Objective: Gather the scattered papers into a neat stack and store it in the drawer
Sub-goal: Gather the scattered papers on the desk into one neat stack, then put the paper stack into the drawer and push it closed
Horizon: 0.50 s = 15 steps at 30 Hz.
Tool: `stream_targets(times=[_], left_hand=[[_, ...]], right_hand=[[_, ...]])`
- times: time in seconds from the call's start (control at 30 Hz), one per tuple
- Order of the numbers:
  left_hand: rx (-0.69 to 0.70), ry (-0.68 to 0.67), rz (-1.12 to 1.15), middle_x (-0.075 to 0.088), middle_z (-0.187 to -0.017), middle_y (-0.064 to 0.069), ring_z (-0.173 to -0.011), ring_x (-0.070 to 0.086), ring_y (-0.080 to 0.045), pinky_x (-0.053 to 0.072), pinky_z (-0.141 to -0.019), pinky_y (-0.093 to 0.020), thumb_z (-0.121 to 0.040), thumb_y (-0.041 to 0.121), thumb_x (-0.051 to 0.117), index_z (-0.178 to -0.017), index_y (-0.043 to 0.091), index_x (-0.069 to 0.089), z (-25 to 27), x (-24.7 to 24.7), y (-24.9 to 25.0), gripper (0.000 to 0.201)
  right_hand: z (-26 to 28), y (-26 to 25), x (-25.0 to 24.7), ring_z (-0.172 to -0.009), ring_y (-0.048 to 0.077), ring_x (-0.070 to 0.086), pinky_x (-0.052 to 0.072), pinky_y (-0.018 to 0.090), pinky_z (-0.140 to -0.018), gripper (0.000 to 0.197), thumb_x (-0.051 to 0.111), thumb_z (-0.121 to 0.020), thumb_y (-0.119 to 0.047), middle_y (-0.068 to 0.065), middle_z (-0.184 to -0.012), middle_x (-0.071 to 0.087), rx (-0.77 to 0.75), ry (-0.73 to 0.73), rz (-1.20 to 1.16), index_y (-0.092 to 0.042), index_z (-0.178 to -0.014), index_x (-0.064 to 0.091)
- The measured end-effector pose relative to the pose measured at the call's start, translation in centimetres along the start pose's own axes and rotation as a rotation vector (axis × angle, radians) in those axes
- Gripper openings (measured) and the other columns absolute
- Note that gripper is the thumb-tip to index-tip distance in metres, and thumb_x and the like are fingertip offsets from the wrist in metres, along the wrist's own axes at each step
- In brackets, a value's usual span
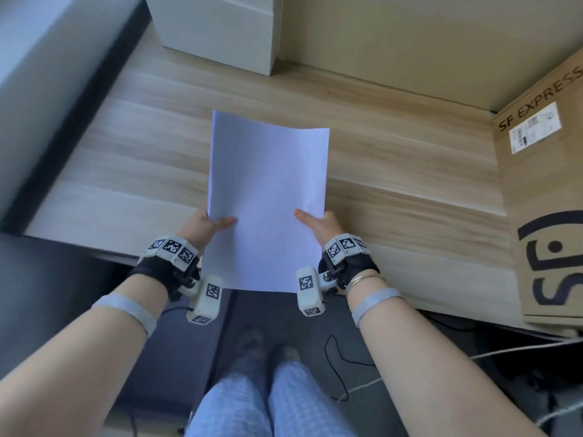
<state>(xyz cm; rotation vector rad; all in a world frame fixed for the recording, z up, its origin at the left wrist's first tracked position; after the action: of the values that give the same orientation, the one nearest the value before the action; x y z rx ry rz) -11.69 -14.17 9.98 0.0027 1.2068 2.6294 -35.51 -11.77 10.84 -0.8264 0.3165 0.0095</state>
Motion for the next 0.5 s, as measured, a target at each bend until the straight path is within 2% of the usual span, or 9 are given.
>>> stream_targets(times=[0.07,0.13,0.2,0.23,0.33,0.4,0.5], left_hand=[[0.010,0.009,0.017,0.064,-0.107,-0.019,-0.098,0.061,-0.035,0.047,-0.097,-0.054,-0.071,0.020,0.072,-0.099,0.014,0.061,0.8,-0.3,-0.9,0.030],[0.007,0.022,0.031,0.065,-0.093,-0.015,-0.092,0.061,-0.032,0.048,-0.094,-0.050,-0.064,0.023,0.069,-0.105,0.013,0.059,1.8,-0.4,-2.0,0.043],[-0.006,0.033,0.057,0.063,-0.084,-0.008,-0.082,0.060,-0.028,0.049,-0.088,-0.045,-0.064,0.021,0.068,-0.102,0.012,0.059,2.8,-0.5,-3.3,0.039],[-0.014,0.039,0.067,0.063,-0.083,-0.006,-0.078,0.060,-0.026,0.049,-0.084,-0.041,-0.070,0.017,0.070,-0.101,0.013,0.059,3.2,-0.6,-4.1,0.033],[-0.021,0.085,0.111,0.065,-0.080,-0.003,-0.071,0.061,-0.022,0.051,-0.071,-0.033,-0.087,0.008,0.060,-0.098,0.014,0.059,4.6,-1.3,-6.6,0.013],[-0.028,0.134,0.145,0.070,-0.071,0.001,-0.064,0.066,-0.019,0.053,-0.068,-0.031,-0.087,0.004,0.059,-0.088,0.018,0.062,5.5,-2.3,-8.4,0.014],[-0.045,0.151,0.168,0.073,-0.058,0.010,-0.052,0.069,-0.006,0.055,-0.058,-0.026,-0.089,0.000,0.054,-0.088,0.019,0.061,6.8,-4.0,-11.1,0.020]], right_hand=[[0.5,-0.1,0.4,-0.101,0.025,0.061,0.048,0.036,-0.092,0.042,0.067,-0.086,-0.017,0.021,-0.120,0.063,-0.060,-0.001,-0.084,0.006,-0.119,0.056],[0.7,0.0,0.7,-0.095,0.023,0.060,0.050,0.041,-0.092,0.031,0.061,-0.089,-0.007,0.023,-0.118,0.063,-0.108,-0.014,-0.133,0.005,-0.117,0.058],[1.0,0.2,1.2,-0.095,0.021,0.059,0.049,0.036,-0.086,0.029,0.057,-0.091,-0.004,0.020,-0.114,0.064,-0.142,-0.028,-0.121,0.005,-0.118,0.057],[1.3,0.3,1.6,-0.096,0.020,0.058,0.047,0.033,-0.085,0.029,0.055,-0.091,-0.002,0.017,-0.113,0.063,-0.161,-0.040,-0.104,0.005,-0.120,0.055],[2.3,0.8,3.2,-0.101,0.020,0.056,0.046,0.035,-0.094,0.031,0.051,-0.092,0.000,0.019,-0.119,0.061,-0.199,-0.088,-0.062,0.005,-0.123,0.053],[3.1,1.3,4.6,-0.106,0.022,0.057,0.043,0.033,-0.097,0.032,0.050,-0.093,0.000,0.021,-0.125,0.059,-0.217,-0.122,-0.041,0.005,-0.125,0.051],[4.2,2.4,6.9,-0.106,0.020,0.055,0.042,0.030,-0.095,0.034,0.049,-0.093,0.001,0.021,-0.127,0.058,-0.223,-0.170,-0.027,0.005,-0.126,0.050]])
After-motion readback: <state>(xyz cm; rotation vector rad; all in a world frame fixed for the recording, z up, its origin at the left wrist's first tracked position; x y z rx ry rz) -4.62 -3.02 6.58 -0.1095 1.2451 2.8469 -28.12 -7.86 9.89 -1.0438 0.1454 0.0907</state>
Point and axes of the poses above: each hand's wrist, its own z-axis away from the middle knuckle, its own x-axis out of the palm, y = z × x, the point moved 7 cm from there along -z, towards the middle knuckle
